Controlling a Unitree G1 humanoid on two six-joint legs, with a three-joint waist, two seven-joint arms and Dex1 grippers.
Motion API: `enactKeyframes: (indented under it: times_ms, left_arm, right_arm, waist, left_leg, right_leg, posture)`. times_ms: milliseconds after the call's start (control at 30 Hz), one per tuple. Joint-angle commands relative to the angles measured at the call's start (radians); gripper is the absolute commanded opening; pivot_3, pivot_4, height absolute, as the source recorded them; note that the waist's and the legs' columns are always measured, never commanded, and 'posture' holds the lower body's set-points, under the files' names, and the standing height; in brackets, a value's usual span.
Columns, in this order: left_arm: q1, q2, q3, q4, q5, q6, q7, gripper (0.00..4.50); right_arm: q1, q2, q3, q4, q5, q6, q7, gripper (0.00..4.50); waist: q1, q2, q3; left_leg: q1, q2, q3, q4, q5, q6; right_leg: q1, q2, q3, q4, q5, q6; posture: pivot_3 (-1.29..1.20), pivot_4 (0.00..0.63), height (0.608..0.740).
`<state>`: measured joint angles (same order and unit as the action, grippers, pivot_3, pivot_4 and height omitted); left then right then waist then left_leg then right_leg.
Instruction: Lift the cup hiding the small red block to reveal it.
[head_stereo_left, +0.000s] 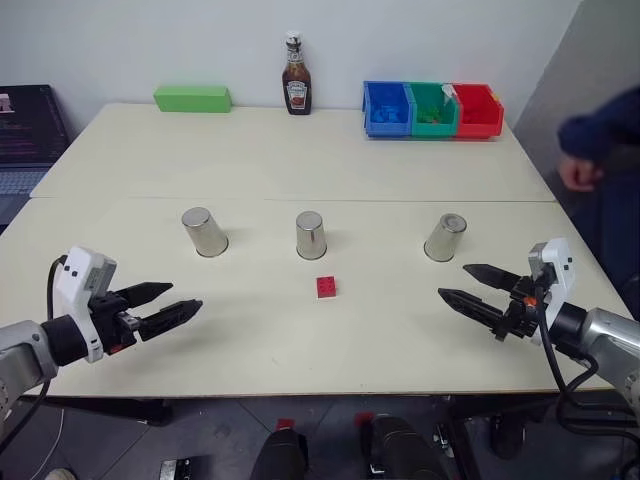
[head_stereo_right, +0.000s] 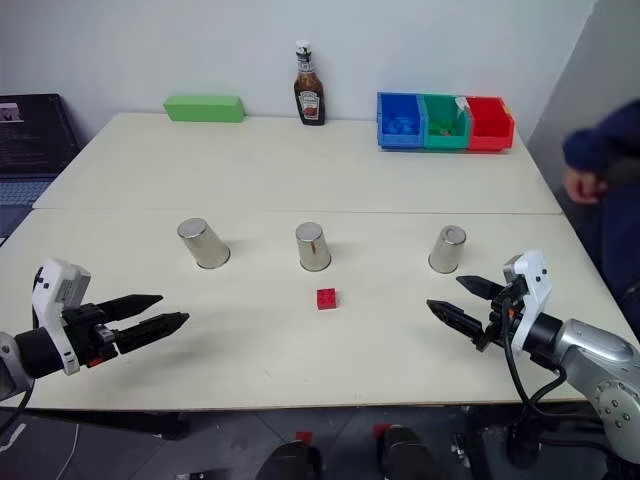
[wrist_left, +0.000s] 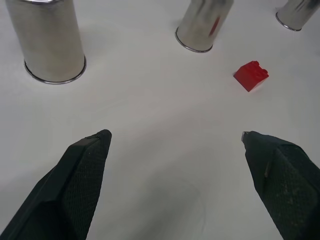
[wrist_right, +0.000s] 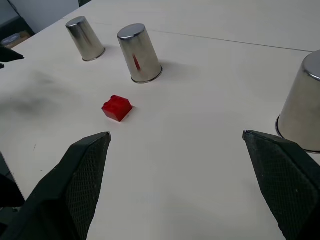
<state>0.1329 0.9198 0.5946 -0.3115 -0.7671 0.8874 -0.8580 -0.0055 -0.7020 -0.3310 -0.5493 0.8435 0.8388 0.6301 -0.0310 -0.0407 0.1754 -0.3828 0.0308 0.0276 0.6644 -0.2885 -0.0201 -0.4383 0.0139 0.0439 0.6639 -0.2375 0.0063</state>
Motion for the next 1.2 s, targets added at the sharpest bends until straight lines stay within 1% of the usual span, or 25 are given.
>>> enactKeyframes:
  times_ms: [33, 1200]
  left_arm:
    - [-0.011, 0.005, 0.007, -0.008, 0.0, -0.017, -0.004, 4.46]
    - [-0.052, 0.022, -0.003, 0.023, 0.021, -0.017, -0.017, 4.46]
  right_arm:
    - [0.012, -0.009, -0.018, -0.023, 0.003, -0.019, -0.001, 4.5]
    - [0.023, -0.006, -0.021, -0.008, -0.006, -0.04, -0.025, 4.5]
  waist:
    - [0.0, 0.0, 0.0]
    - [0.0, 0.0, 0.0]
  left_leg:
    - [0.0, 0.0, 0.0, 0.0, 0.0, 0.0]
    - [0.001, 0.0, 0.0, 0.001, 0.0, 0.0]
  right_leg:
    - [0.0, 0.0, 0.0, 0.0, 0.0, 0.0]
    - [0.001, 0.0, 0.0, 0.001, 0.0, 0.0]
  posture:
    - [0.0, 0.15, 0.74]
    - [0.0, 0.15, 0.74]
